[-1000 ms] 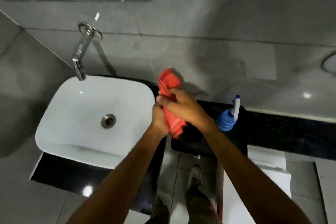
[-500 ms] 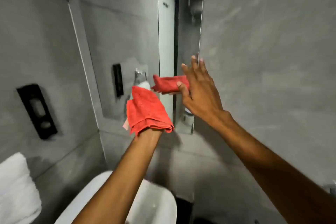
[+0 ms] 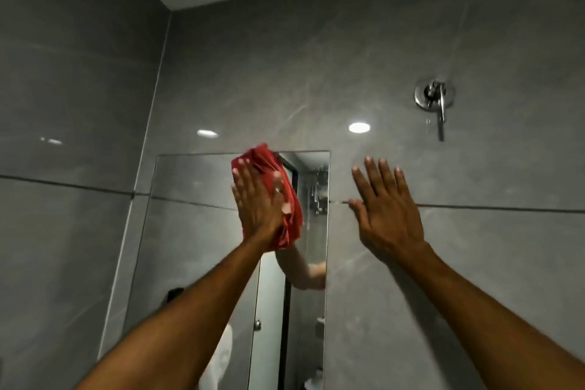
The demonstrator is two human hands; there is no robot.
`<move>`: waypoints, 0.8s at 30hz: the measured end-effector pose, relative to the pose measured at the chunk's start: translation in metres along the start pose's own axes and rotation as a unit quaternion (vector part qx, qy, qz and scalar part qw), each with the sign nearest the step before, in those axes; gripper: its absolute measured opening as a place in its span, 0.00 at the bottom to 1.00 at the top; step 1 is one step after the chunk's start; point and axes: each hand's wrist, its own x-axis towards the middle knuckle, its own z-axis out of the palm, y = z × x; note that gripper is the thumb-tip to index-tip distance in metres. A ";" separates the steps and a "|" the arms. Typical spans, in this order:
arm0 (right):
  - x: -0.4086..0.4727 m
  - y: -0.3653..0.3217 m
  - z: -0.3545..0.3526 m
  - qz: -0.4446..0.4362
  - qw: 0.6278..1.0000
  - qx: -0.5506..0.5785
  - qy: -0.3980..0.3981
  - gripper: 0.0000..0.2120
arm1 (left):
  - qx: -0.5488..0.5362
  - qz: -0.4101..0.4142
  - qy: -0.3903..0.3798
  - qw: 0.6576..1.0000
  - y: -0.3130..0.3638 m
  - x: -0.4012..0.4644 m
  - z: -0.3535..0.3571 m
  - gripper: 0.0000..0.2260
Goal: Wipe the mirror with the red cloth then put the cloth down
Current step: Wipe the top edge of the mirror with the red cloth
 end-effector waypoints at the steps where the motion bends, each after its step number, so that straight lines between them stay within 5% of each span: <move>1: -0.001 0.003 0.006 -0.011 1.000 -0.016 0.009 0.34 | 0.042 0.033 -0.009 0.999 -0.002 0.003 0.008 0.36; 6: 0.006 0.012 0.023 -0.022 0.997 -0.037 0.061 0.34 | 0.082 0.079 0.012 0.993 0.006 0.022 0.027 0.38; 13: 0.006 0.014 0.030 -0.031 0.996 -0.039 0.074 0.32 | 0.102 0.294 -0.046 0.949 0.034 -0.021 0.051 0.34; 17: 0.005 0.013 0.029 -0.027 0.996 -0.030 0.076 0.31 | 0.107 0.260 -0.056 0.958 -0.014 -0.042 0.038 0.33; 24: 0.008 0.016 0.035 -0.037 0.993 -0.064 0.094 0.31 | 0.124 0.225 -0.032 0.966 0.065 0.020 0.054 0.35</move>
